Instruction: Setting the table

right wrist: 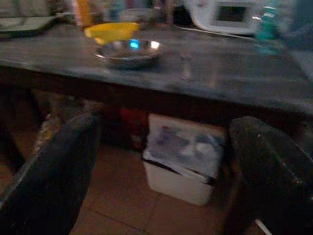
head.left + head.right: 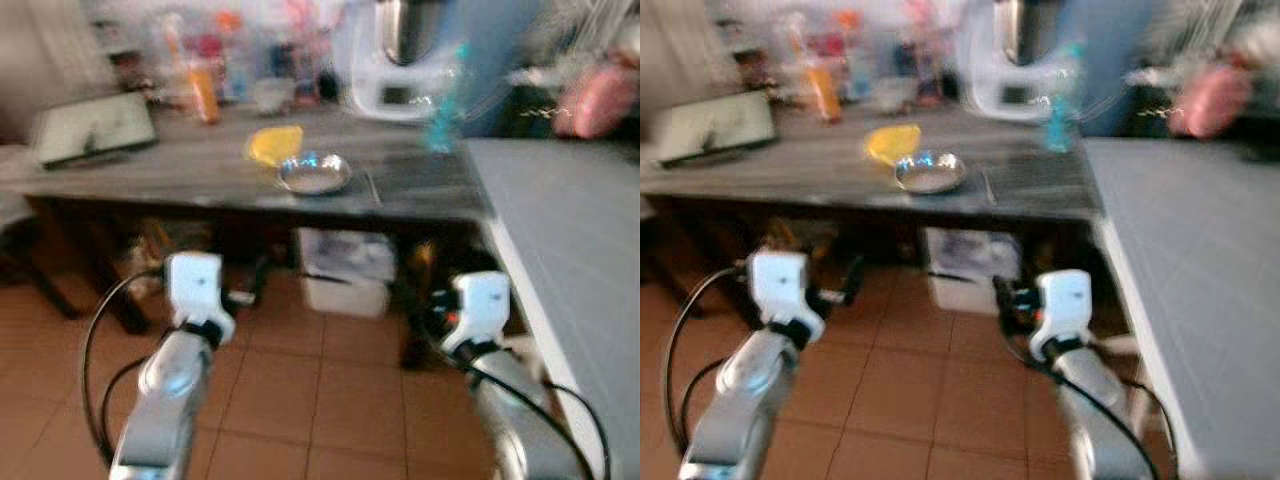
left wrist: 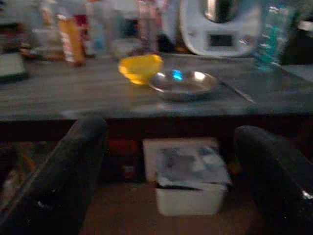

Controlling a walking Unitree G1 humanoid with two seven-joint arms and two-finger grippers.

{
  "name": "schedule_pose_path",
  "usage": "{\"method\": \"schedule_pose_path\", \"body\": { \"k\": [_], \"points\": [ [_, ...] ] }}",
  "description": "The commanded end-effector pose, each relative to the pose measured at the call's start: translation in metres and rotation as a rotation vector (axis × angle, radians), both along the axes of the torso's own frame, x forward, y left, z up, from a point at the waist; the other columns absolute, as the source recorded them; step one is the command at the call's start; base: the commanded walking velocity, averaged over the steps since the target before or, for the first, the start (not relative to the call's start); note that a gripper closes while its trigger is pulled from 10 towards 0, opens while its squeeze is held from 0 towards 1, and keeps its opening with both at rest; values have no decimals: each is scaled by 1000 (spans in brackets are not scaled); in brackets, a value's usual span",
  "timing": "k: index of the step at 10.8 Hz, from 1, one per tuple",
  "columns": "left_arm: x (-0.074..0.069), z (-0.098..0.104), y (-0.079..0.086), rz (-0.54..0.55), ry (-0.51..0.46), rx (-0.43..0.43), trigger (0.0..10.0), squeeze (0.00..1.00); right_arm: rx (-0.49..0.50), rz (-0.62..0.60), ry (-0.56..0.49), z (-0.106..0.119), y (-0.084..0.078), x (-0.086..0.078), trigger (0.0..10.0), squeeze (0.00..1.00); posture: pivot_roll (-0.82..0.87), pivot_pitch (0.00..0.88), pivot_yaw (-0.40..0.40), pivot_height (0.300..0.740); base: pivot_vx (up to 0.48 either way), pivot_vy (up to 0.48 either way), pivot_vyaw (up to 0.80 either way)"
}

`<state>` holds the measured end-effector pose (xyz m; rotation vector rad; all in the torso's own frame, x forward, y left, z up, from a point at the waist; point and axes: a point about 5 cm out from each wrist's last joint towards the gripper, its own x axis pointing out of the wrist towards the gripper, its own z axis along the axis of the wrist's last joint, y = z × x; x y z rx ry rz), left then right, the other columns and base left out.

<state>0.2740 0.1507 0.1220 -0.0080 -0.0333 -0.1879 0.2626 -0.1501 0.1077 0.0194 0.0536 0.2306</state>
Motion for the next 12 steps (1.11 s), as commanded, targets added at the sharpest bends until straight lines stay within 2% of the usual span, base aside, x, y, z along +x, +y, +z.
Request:
{"method": "schedule_pose_path", "body": {
  "k": [1, 6, 8, 10, 12],
  "points": [
    [0, 1, 10, 30, -3, 11, 10000, 0, 10, 28, -26, 6, 9, 3, 10000, 0, 131, 0, 7, 740, 480, 0, 494],
    [0, -4, 6, 3, 15, 5, 10000, 0, -10, 22, -36, 7, 11, 5, 10000, 0, 124, 0, 7, 740, 480, 0, 0],
    [-6, -4, 0, -71, 15, -37, 10000, 0, -68, -36, -71, 11, 8, 6, 10000, 0, 123, 0, 2, 740, 0, 0, 0],
    [-15, -11, -2, -146, 54, -36, 10000, 0, -131, -131, -74, 8, -9, 5, 10000, 0, 120, 0, -1, 740, 0, 0, 0],
    [-18, -12, -7, -202, 67, -44, 10000, 0, -135, -191, -74, 10, -17, 9, 10000, 0, 111, 0, 2, 740, 0, 0, 0]
  ]
}}
